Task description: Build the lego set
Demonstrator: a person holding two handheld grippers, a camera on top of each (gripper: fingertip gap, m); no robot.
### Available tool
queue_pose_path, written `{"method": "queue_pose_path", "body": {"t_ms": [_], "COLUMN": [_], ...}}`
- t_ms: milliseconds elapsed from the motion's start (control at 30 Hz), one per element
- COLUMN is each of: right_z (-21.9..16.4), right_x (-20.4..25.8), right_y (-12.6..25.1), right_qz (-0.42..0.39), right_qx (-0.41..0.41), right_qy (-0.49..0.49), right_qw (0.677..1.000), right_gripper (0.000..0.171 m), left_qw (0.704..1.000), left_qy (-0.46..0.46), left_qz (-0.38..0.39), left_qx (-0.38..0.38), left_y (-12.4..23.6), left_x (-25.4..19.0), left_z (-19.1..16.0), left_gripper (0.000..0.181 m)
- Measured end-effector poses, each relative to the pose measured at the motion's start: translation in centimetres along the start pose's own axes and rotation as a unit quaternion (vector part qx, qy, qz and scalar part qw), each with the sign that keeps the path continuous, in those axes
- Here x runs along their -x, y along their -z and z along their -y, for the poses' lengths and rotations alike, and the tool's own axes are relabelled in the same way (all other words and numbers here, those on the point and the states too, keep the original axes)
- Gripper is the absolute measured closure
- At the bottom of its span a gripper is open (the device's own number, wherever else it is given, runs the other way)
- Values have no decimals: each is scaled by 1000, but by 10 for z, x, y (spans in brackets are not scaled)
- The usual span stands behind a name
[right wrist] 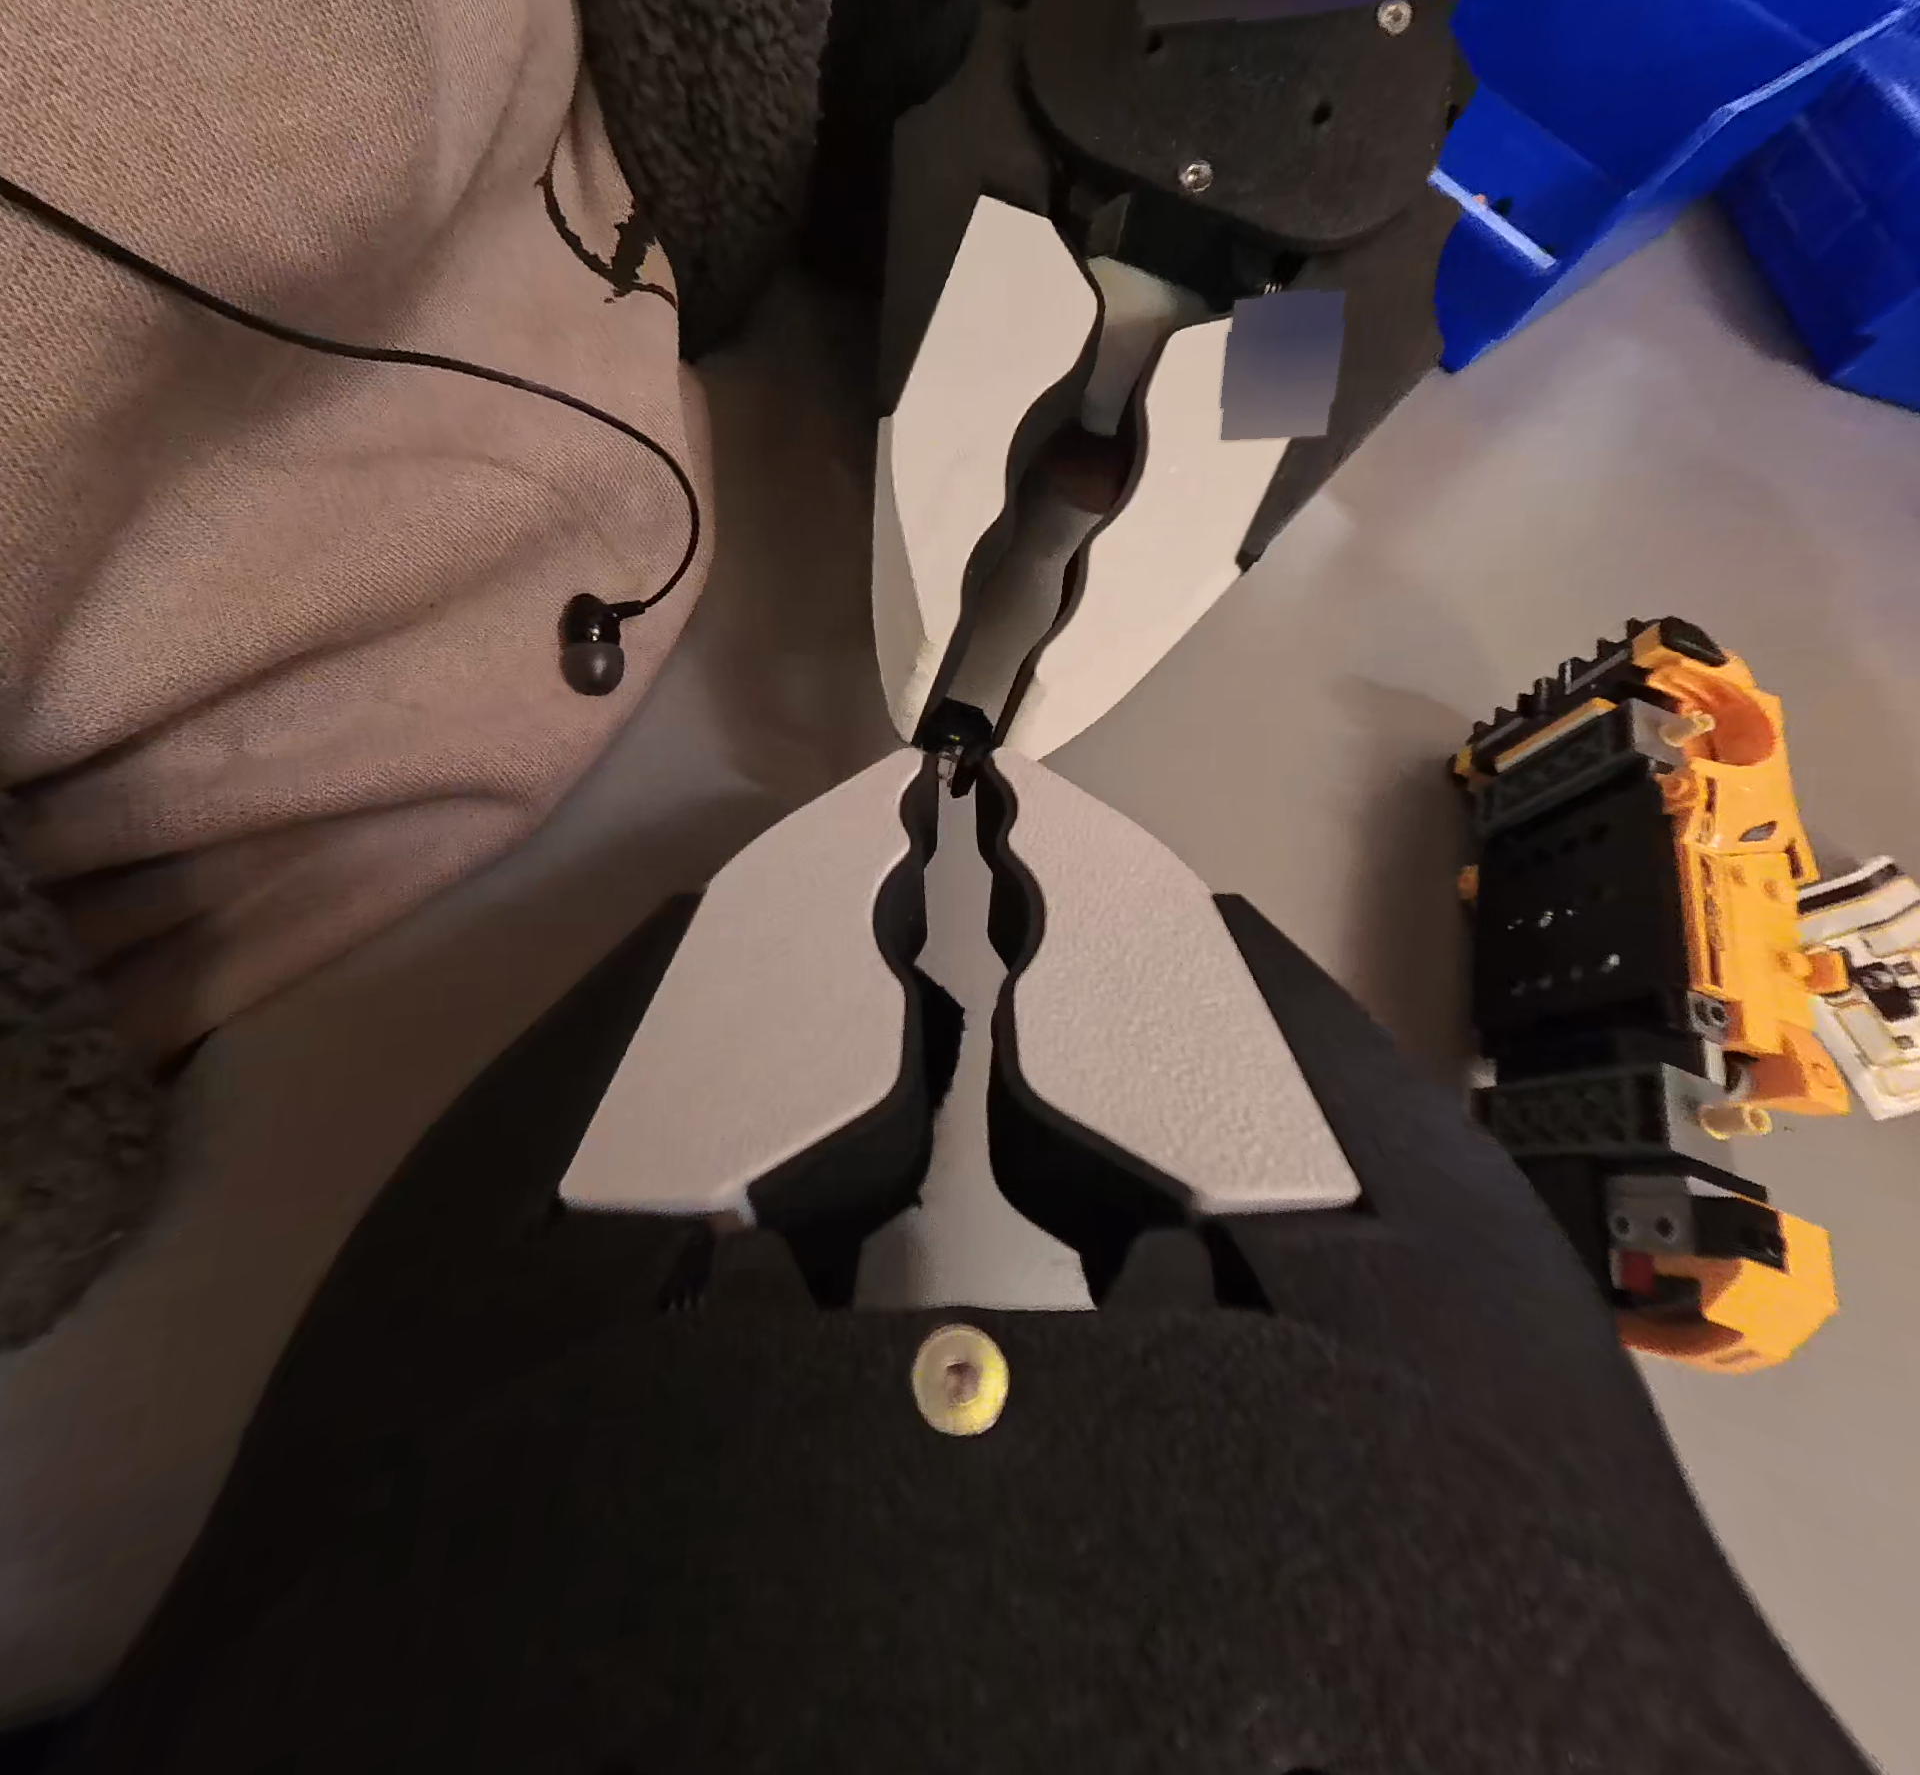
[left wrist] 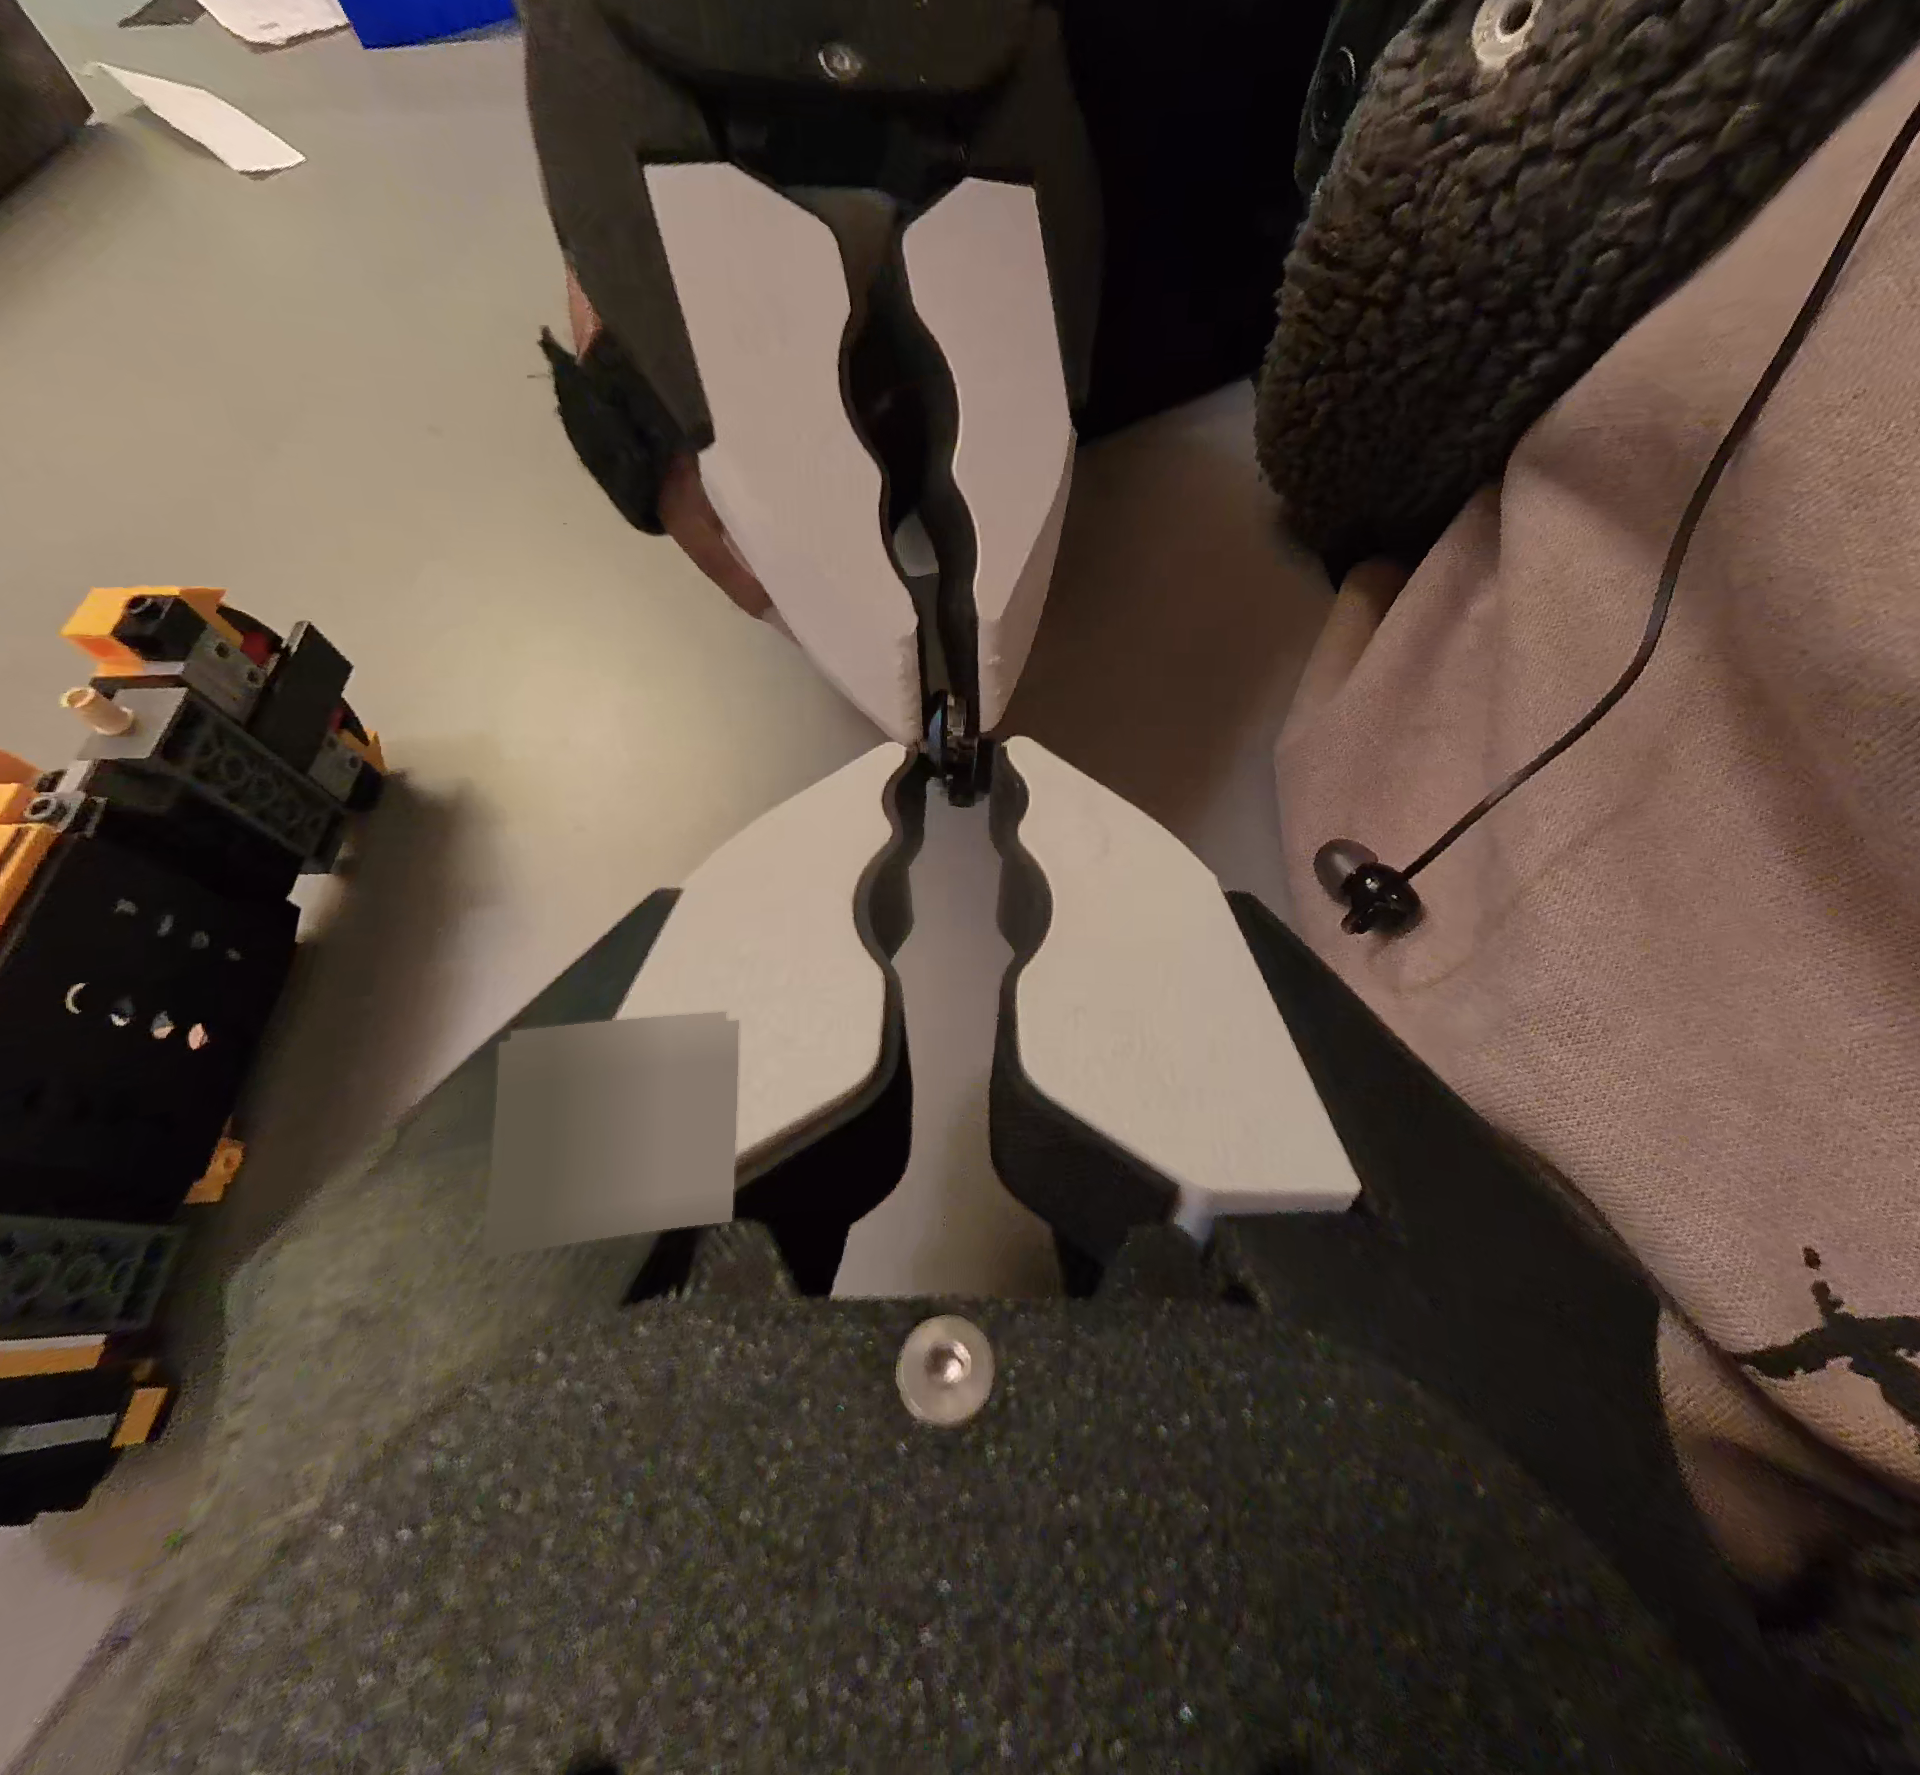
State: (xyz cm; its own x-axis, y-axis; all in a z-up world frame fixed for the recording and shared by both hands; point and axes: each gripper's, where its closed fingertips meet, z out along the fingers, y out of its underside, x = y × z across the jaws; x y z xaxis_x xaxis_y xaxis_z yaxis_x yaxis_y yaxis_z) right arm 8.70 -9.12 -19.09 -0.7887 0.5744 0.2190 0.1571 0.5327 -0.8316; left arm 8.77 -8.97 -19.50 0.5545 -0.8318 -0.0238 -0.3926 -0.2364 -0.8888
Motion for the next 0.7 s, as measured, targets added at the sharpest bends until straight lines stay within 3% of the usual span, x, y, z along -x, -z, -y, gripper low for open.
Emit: {"method": "queue_pose_path", "body": {"t_ms": [700], "right_z": [14], "right_x": [0], "right_y": [6], "right_qz": [3], "right_qx": [-86], "right_qy": [-58], "right_qw": [995], "right_gripper": [164], "left_qw": [998], "left_qy": [52], "left_qz": [-24], "left_qx": [-39], "left_y": [7], "left_x": [-4], "left_z": [14], "left_gripper": [171]}}
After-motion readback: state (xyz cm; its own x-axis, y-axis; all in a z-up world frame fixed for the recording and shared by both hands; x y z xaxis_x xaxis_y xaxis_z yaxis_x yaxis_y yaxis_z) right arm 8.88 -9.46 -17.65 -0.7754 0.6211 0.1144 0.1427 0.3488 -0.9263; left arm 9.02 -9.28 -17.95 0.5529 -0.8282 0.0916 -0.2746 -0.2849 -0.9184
